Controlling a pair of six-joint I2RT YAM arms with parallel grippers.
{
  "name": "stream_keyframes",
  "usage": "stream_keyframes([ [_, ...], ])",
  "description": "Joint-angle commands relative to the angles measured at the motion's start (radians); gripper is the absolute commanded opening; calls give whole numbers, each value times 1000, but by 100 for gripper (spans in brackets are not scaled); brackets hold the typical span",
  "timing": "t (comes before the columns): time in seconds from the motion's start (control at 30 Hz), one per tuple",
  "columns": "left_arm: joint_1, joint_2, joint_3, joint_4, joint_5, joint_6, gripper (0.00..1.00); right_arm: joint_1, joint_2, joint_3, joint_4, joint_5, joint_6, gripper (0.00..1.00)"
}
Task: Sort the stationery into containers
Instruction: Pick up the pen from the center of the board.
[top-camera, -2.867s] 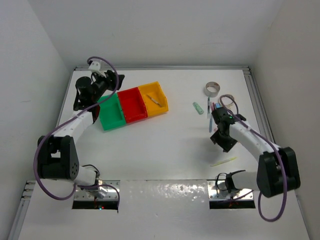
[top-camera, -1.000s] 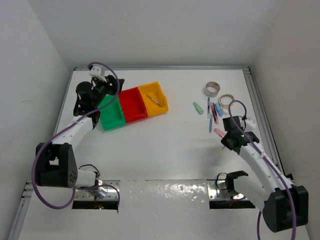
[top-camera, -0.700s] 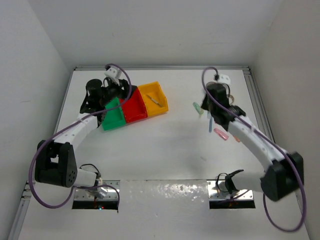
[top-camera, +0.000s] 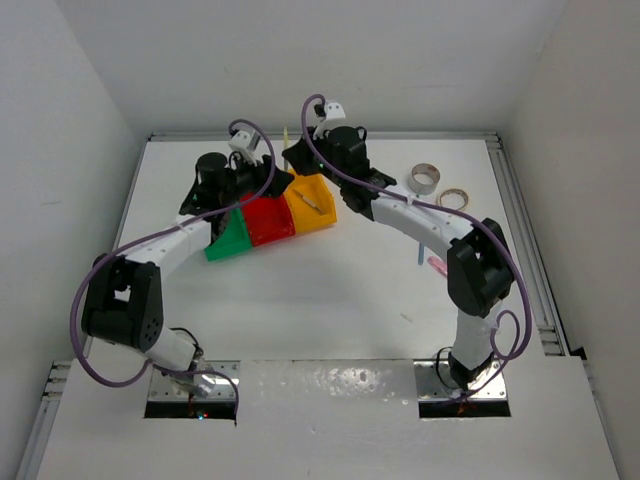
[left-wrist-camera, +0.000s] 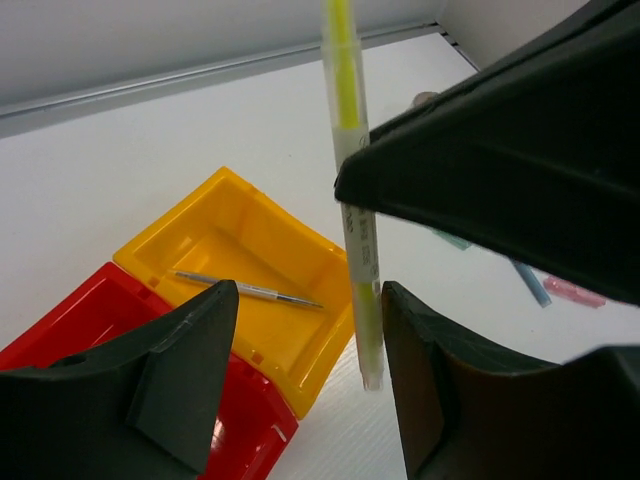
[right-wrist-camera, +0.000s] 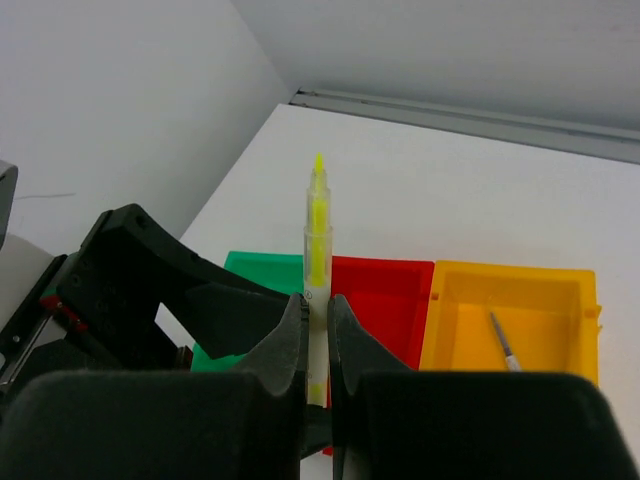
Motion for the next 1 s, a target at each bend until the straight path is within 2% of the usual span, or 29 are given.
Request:
stream_keyframes([
  [0.0,-24,7,51,87,-32,-40,56,9,-30,-11,64,-30,34,0],
  [0.13,-27,7,51,110,-69,-58,53,11,-36,-31,60,-30,28,0],
  [0.4,-33,9,45,136,-109,-52,22,12,-38,-63,60,-63,59,0],
  [0.43,-33,7,43,135,-110,-54,15,11,-38,-67,57,-73,57,0],
  [0.53,-33,4,39,131,-112,-47,6,3,-49,-97,63,-79,77,0],
  [0.63,-33,0,31,127,-113,-43,0,-9,-61,-122,81,-91,102,0],
  [0.73,-35,-5,26,125,-110,-41,0,-19,-64,-126,81,-119,105,0],
  [0.77,-35,-6,23,122,-110,-35,0,-22,-64,-125,71,-129,105,19],
  [0.8,-35,-8,25,116,-113,-28,0,-29,-70,-123,60,-157,105,34],
  [0.83,-33,-9,26,109,-115,-9,0,-48,-78,-123,45,-172,103,44],
  [0.93,-27,-17,26,59,-138,50,0,-98,-137,-125,-111,-186,39,68],
  [0.97,-15,-23,25,30,-147,63,0,-114,-157,-137,-227,-175,4,71],
])
